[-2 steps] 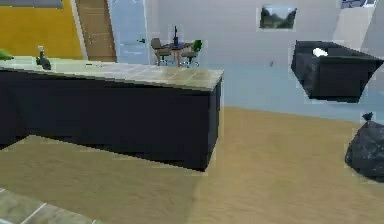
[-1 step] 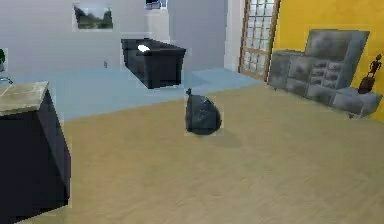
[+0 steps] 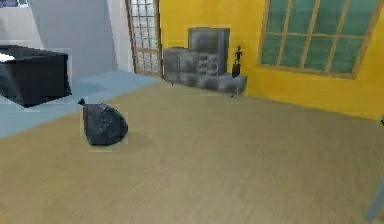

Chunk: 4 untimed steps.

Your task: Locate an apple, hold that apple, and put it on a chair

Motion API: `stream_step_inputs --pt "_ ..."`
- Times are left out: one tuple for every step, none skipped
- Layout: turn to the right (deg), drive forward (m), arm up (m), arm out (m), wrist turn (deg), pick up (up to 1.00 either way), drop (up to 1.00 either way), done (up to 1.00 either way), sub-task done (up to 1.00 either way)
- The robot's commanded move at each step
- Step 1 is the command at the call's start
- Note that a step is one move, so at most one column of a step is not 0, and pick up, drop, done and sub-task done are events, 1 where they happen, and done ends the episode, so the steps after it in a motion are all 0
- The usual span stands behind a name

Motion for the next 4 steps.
stream_step_inputs --pt "0.0 0.4 0.0 0.0 0.0 0.0 0.0 0.0 0.0" --pt "45.0 0.0 0.0 0.0 0.0 0.0 0.0 0.0 0.0" --pt "45.0 0.0 0.0 0.0 0.0 0.0 0.0 0.0 0.0" --pt "0.0 0.1 0.0 0.0 0.0 0.0 0.0 0.0 0.0"
